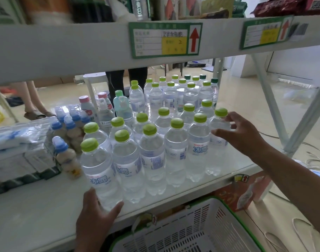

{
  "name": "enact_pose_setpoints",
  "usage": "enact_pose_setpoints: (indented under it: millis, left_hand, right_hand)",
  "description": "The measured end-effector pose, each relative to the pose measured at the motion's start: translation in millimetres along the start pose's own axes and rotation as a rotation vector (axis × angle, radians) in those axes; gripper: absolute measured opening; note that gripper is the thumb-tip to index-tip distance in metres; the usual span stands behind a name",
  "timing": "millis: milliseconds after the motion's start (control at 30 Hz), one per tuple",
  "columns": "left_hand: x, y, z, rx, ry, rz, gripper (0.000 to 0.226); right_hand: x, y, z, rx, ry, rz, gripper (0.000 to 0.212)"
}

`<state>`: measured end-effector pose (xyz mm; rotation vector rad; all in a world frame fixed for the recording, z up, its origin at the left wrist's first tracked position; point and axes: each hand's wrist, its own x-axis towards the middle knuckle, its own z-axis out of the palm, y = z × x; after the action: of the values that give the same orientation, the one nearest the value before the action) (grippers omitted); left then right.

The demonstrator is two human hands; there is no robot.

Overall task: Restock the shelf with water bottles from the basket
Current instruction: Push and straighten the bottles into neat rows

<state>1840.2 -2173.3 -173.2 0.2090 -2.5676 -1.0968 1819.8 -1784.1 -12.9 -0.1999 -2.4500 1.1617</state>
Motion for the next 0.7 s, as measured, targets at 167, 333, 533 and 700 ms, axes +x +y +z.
enact_pose_setpoints:
  millis: [167,333,533,700]
  left_hand:
    - [1.0,-1.2,-1.6,0.022,-0.009,-0.001,0.073]
    - [0.0,-1.6,-2.0,-0.031,0.002,-0.002,0.071]
    - [-0.7,-2.0,-3.0,-0.045,0.003,0.006,0.073]
    - [-1.0,-2.8,-2.7,-0.048,0.006,0.024,0.063]
  right_hand:
    - [-1.0,-1.9,-3.0,0.021,-0.052,0.018,0.048]
    - [0.3,-0.1,-9.7,0.122,-0.131,0.012,0.049]
    - [-1.8,-1.7,-7.7,0.069,-0.090,-0.022,0.049]
    - [-4.0,-4.3,-2.6,0.012,0.005,-0.017,0.053]
